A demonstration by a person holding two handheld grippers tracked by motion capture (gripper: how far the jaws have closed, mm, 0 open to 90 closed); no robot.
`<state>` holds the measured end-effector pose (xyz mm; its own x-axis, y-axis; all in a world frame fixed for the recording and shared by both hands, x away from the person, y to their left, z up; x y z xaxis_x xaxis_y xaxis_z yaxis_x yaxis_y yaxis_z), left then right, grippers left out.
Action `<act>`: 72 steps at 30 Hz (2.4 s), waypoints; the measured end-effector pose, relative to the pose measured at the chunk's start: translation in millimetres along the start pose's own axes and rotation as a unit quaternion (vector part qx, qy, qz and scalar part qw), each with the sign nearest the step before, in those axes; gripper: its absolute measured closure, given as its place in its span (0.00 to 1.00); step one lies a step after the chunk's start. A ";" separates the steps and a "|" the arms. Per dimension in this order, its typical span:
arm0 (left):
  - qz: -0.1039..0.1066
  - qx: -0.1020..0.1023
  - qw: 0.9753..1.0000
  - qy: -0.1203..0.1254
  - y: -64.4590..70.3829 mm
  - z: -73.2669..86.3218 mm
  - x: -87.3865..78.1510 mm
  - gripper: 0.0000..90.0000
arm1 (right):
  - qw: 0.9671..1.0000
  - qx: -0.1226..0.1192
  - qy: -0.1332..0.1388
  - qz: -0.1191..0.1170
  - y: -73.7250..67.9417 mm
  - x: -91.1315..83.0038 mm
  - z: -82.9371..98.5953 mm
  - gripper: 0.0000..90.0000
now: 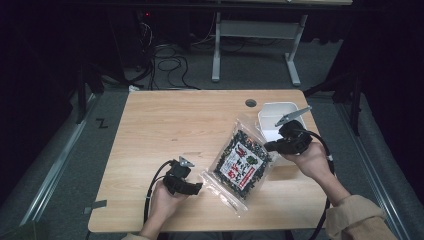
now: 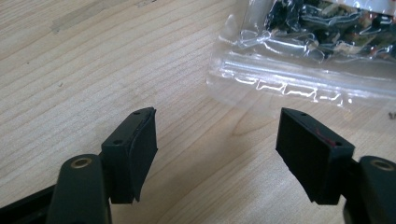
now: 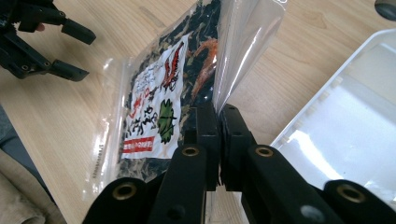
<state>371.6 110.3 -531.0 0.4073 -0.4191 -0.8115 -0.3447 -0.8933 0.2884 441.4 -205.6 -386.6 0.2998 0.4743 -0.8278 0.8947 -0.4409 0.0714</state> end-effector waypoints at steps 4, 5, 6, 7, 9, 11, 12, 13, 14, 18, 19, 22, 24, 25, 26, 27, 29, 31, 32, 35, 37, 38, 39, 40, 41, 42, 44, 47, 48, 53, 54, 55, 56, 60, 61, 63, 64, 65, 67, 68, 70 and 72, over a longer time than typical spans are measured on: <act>0.001 -0.001 1.000 0.001 0.3 0.2 0.5 0.33 | 1.000 -0.014 0.002 0.002 -0.1 -7.2 -8.3 1.00; 0.001 -0.001 1.000 0.001 0.6 0.3 0.8 0.33 | 1.000 -0.015 0.004 0.004 -0.3 -9.3 -10.7 1.00; 0.001 0.001 1.000 0.000 0.6 0.3 0.9 0.33 | 1.000 -0.014 0.005 0.005 -0.2 -11.4 -13.0 1.00; 0.001 0.003 1.000 -0.001 0.8 0.4 1.1 0.33 | 1.000 -0.016 0.007 0.006 -0.2 -13.4 -15.3 1.00; -0.001 0.005 1.000 -0.001 1.2 0.5 2.2 0.33 | 1.000 -0.021 0.007 0.011 0.0 -17.2 -19.8 1.00; -0.001 0.004 1.000 0.001 1.4 0.5 3.3 0.33 | 0.999 -0.028 0.005 0.014 0.5 -20.7 -24.0 1.00; -0.002 0.004 1.000 0.003 1.5 0.5 3.7 0.33 | 0.999 -0.028 0.006 0.016 0.0 -22.3 -26.5 1.00; -0.002 0.005 1.000 0.004 1.5 0.4 3.9 0.33 | 0.999 -0.030 0.006 0.018 -0.2 -24.0 -29.1 1.00; -0.002 0.004 1.000 0.004 1.5 0.3 4.1 0.33 | 0.999 -0.033 0.005 0.020 -0.3 -25.9 -31.3 1.00; -0.003 0.004 1.000 0.003 1.5 0.4 5.2 0.33 | 0.999 -0.043 0.006 0.029 0.9 -32.3 -40.3 1.00; -0.004 0.005 1.000 0.003 1.6 0.5 5.6 0.33 | 0.998 -0.045 0.004 0.033 1.2 -33.8 -42.4 1.00; -0.004 0.006 1.000 0.002 2.0 0.5 6.0 0.33 | 0.998 -0.050 0.002 0.040 1.5 -38.0 -48.6 1.00; -0.003 0.006 1.000 0.001 1.7 0.3 5.8 0.33 | 0.998 -0.053 -0.002 0.043 2.5 -40.8 -51.9 1.00; -0.003 0.006 1.000 0.001 1.7 0.3 5.8 0.33 | 0.998 -0.053 -0.004 0.046 3.1 -42.1 -53.4 1.00; -0.003 0.004 1.000 0.003 1.8 0.3 6.0 0.33 | 0.997 -0.053 -0.005 0.049 3.6 -43.2 -54.8 1.00; -0.003 0.005 1.000 0.003 1.6 0.2 5.9 0.33 | 0.997 -0.057 -0.005 0.051 4.8 -44.4 -55.9 1.00; -0.003 0.007 1.000 0.003 1.6 0.1 6.0 0.33 | 0.997 -0.057 -0.004 0.054 6.0 -46.4 -57.9 1.00; -0.004 0.009 1.000 0.003 1.7 0.1 6.2 0.33 | 0.997 -0.054 -0.005 0.057 7.3 -47.7 -59.0 1.00; -0.004 0.009 1.000 0.003 1.7 0.1 6.3 0.33 | 0.997 -0.056 -0.006 0.060 8.4 -48.2 -59.3 1.00; -0.002 0.008 1.000 0.004 2.0 0.1 6.4 0.33 | 0.997 -0.053 -0.005 0.064 10.9 -50.3 -60.1 1.00; -0.002 0.008 1.000 0.003 1.9 0.1 6.6 0.33 | 0.996 -0.053 -0.001 0.071 13.1 -52.3 -60.6 1.00; -0.002 0.008 1.000 0.003 1.9 0.0 6.7 0.33 | 0.996 -0.053 0.000 0.074 14.1 -53.7 -61.1 1.00; -0.003 0.008 1.000 0.003 1.9 0.0 7.0 0.33 | 0.996 -0.053 0.000 0.076 14.9 -55.1 -61.8 1.00; -0.003 0.008 1.000 0.003 2.0 0.1 7.3 0.33 | 0.995 -0.054 0.001 0.079 15.8 -56.5 -62.5 1.00; -0.003 0.008 1.000 0.003 2.1 0.1 7.2 0.33 | 0.995 -0.052 0.001 0.081 16.7 -57.9 -63.2 1.00; -0.002 0.008 1.000 0.003 2.0 0.0 7.1 0.33 | 0.995 -0.052 0.001 0.085 17.7 -59.4 -63.9 1.00; -0.002 0.008 1.000 0.004 1.9 0.0 7.0 0.33 | 0.995 -0.051 0.001 0.089 20.0 -62.7 -65.5 1.00; -0.002 0.007 1.000 0.004 1.7 0.0 6.8 0.33 | 0.994 -0.048 0.002 0.095 24.1 -67.3 -67.3 1.00; -0.002 0.007 1.000 0.004 1.7 -0.1 6.8 0.33 | 0.994 -0.046 0.002 0.097 25.4 -68.7 -67.7 1.00; -0.003 0.008 1.000 0.004 1.8 0.0 7.2 0.33 | 0.994 -0.037 0.003 0.103 32.1 -71.9 -68.7 1.00; -0.003 0.008 1.000 0.004 1.8 0.0 7.0 0.33 | 0.994 -0.035 0.000 0.103 33.2 -72.1 -68.8 1.00; -0.002 0.007 1.000 0.004 1.6 -0.1 6.8 0.33 | 0.994 -0.035 -0.001 0.104 34.6 -72.2 -69.0 1.00; -0.002 0.006 1.000 0.005 1.6 -0.1 6.8 0.33 | 0.994 -0.032 -0.001 0.105 35.6 -72.2 -69.4 1.00; -0.003 0.005 1.000 0.006 1.4 -0.1 7.1 0.33 | 0.993 -0.026 -0.004 0.115 39.8 -74.5 -70.3 1.00; -0.003 0.006 1.000 0.006 1.5 -0.1 7.2 0.33 | 0.993 -0.027 -0.005 0.118 41.4 -75.6 -70.3 1.00; -0.003 0.007 1.000 0.005 1.4 -0.1 7.1 0.33 | 0.992 -0.026 -0.007 0.123 44.0 -77.5 -70.6 1.00; -0.003 0.006 1.000 0.006 1.5 -0.1 7.1 0.33 | 0.992 -0.027 -0.006 0.127 45.8 -78.6 -70.7 1.00; -0.003 0.005 1.000 0.005 1.3 -0.2 6.9 0.33 | 0.991 -0.025 -0.006 0.129 47.3 -79.9 -70.4 1.00; -0.003 0.005 1.000 0.006 1.0 -0.2 6.8 0.33 | 0.991 -0.020 -0.005 0.134 50.4 -82.8 -70.1 1.00; -0.003 0.005 1.000 0.006 0.9 -0.2 6.8 0.33 | 0.990 -0.020 -0.004 0.136 52.1 -84.1 -69.9 1.00; -0.003 0.006 1.000 0.006 1.2 -0.2 6.9 0.33 | 0.990 -0.017 -0.001 0.141 55.4 -86.7 -69.0 1.00; -0.003 0.006 1.000 0.007 1.4 -0.1 7.3 0.33 | 0.989 -0.012 -0.001 0.147 58.2 -89.3 -67.9 1.00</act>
<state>374.2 106.0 -536.5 0.4210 -0.4152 -0.8064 -0.3527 -0.8940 0.2762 489.2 -221.9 -270.8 0.5480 0.3266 -0.7701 0.7766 -0.5408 0.3233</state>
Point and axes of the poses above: each handheld gripper's, and its own axes: x roughly forward along the jaws, z roughly out of its underside, y roughly to its right, the point moved 2 cm from there along x, roughly forward along the jaws, and after that the axes turned 15 degrees about -x, right-handed, at the moved point
